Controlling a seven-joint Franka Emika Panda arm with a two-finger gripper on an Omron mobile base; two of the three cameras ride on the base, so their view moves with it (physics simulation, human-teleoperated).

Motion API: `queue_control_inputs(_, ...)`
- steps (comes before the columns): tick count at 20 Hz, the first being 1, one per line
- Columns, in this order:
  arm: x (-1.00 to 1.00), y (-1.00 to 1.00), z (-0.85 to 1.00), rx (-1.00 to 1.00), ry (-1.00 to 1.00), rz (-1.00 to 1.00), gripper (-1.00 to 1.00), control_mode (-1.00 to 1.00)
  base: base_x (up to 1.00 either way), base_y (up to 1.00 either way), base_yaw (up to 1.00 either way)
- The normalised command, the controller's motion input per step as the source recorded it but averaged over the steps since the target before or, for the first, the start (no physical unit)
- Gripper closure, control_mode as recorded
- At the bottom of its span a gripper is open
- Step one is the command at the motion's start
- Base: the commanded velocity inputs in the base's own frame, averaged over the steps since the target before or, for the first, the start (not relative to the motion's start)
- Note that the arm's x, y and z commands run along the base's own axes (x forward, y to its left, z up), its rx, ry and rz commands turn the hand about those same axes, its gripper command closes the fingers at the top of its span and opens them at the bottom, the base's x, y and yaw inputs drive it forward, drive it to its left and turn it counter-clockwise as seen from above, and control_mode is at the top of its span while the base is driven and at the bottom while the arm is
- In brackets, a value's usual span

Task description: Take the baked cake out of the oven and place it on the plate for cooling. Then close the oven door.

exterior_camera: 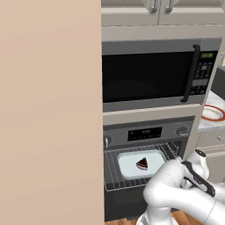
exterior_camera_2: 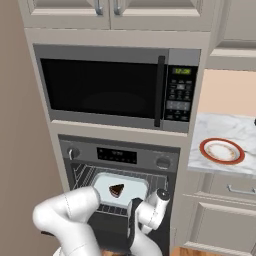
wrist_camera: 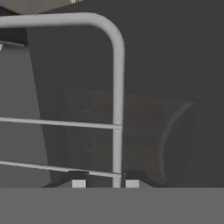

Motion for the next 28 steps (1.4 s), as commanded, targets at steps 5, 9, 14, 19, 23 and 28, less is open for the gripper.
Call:
queue_control_inputs(5, -0.55, -0.19, -0.27, 0.0, 0.11, 0.0, 1.0, -1.0, 0.0, 0.0, 0.0)
queue_control_inputs(9, -0.46, -0.08, -0.25, 0.0, 0.06, 0.0, 1.0, -1.0, 0.0, 0.0, 0.0)
queue_control_inputs(14, -0.44, 0.0, -0.19, 0.0, 0.05, 0.0, 1.0, -1.0, 0.0, 0.0, 0.0)
queue_control_inputs(19, -0.37, 0.0, -0.11, -0.01, 0.03, 0.0, 1.0, -1.0, 0.0, 0.0, 0.0)
queue_control_inputs(23, 0.0, 0.0, 0.0, 0.0, 0.0, 0.0, 1.0, -1.0, 0.0, 0.0, 0.0)
queue_control_inputs(28, -0.12, 0.0, 0.0, 0.0, 0.0, 0.0, 1.0, -1.0, 0.0, 0.0, 0.0)
